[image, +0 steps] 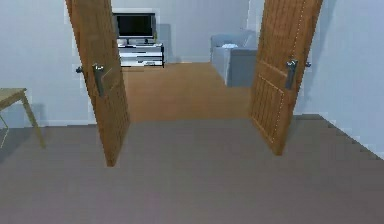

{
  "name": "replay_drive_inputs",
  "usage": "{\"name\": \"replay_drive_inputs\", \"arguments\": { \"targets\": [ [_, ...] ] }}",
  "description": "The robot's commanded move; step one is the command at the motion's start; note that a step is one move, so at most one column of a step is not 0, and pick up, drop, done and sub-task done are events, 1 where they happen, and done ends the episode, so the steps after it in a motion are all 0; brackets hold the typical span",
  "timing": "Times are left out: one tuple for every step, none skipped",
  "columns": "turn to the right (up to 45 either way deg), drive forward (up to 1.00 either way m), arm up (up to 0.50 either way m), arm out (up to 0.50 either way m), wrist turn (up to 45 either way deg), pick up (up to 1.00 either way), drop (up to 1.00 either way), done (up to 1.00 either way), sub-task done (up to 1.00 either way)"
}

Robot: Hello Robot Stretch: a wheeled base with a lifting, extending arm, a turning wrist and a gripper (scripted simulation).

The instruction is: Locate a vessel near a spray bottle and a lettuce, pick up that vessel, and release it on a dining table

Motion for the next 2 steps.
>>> {"name": "replay_drive_inputs", "arguments": {
  "targets": [
    [-3.0, 0.00, 0.00, 0.00, 0.0, 0.00, 0.00, 0.00, 0.00],
    [0.0, 1.00, 0.00, 0.00, 0.0, 0.00, 0.00, 0.00, 0.00]
  ]
}}
